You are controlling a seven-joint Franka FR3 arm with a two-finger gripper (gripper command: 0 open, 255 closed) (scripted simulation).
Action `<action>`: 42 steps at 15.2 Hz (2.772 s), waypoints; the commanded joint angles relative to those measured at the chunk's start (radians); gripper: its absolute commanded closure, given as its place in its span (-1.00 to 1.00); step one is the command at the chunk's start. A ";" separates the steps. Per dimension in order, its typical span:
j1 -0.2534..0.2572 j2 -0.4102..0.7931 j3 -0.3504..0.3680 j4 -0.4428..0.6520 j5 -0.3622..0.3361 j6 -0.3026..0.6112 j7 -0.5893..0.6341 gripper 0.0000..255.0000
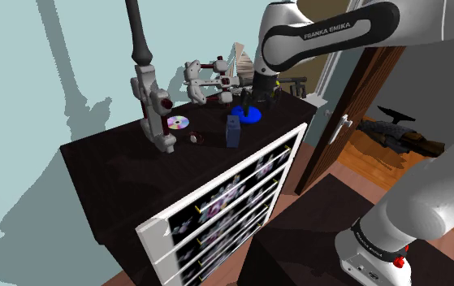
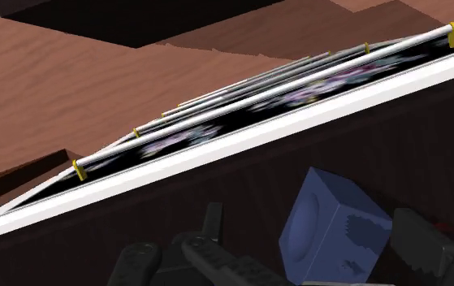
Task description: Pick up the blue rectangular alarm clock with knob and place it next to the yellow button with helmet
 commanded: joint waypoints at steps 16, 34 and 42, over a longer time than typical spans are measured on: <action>0.018 0.435 0.010 0.255 -0.065 0.148 0.198 -1.00; 0.018 0.435 0.010 0.255 -0.065 0.148 0.198 1.00; 0.016 0.386 0.013 0.301 -0.056 0.053 0.192 1.00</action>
